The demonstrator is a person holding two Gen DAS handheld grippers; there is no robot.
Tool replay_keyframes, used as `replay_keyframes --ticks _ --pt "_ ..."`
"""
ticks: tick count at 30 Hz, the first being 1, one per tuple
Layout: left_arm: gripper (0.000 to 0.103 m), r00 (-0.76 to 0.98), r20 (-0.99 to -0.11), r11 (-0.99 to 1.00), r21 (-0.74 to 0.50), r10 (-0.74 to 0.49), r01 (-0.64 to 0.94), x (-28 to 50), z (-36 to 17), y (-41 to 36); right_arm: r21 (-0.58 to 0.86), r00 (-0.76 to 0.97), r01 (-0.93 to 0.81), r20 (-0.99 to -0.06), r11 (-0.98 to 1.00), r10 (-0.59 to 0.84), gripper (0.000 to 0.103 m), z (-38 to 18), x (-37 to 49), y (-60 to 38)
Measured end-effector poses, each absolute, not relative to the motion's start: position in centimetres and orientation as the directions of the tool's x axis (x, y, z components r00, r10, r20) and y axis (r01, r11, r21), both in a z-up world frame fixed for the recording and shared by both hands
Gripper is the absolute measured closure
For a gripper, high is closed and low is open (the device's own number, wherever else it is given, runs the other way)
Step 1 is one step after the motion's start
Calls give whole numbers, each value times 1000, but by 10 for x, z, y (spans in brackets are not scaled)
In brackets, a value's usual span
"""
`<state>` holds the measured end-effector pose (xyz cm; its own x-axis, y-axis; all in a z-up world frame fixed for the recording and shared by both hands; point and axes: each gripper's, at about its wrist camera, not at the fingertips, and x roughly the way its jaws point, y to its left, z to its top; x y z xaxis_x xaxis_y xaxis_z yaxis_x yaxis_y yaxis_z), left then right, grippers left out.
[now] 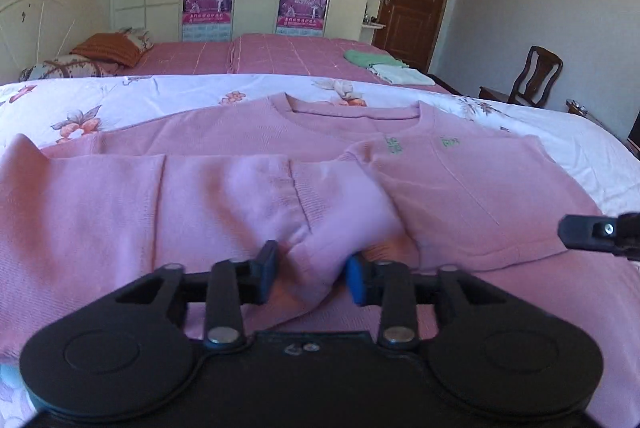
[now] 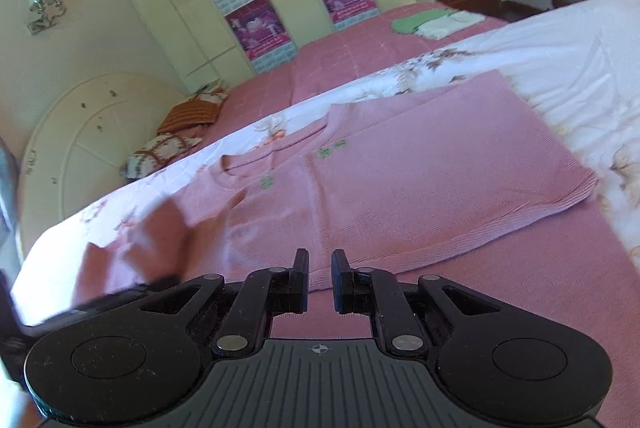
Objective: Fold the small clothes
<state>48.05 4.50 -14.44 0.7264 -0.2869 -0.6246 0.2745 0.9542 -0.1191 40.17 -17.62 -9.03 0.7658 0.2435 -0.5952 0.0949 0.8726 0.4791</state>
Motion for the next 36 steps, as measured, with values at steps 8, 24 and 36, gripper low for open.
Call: replay_keyframes --ticks 8,24,36 --pt "42 844 -526 993 -13 -104 114 400 -110 132 530 767 -36 -529 847 363 31 -83 416 -133" --pt "43 784 -618 998 -57 -54 24 413 -138 186 441 706 -133 -586 888 397 98 -81 476 -60" --pt "56 808 -583 993 24 -83 119 429 -130 167 323 801 16 -570 946 181 98 -66 458 -152"
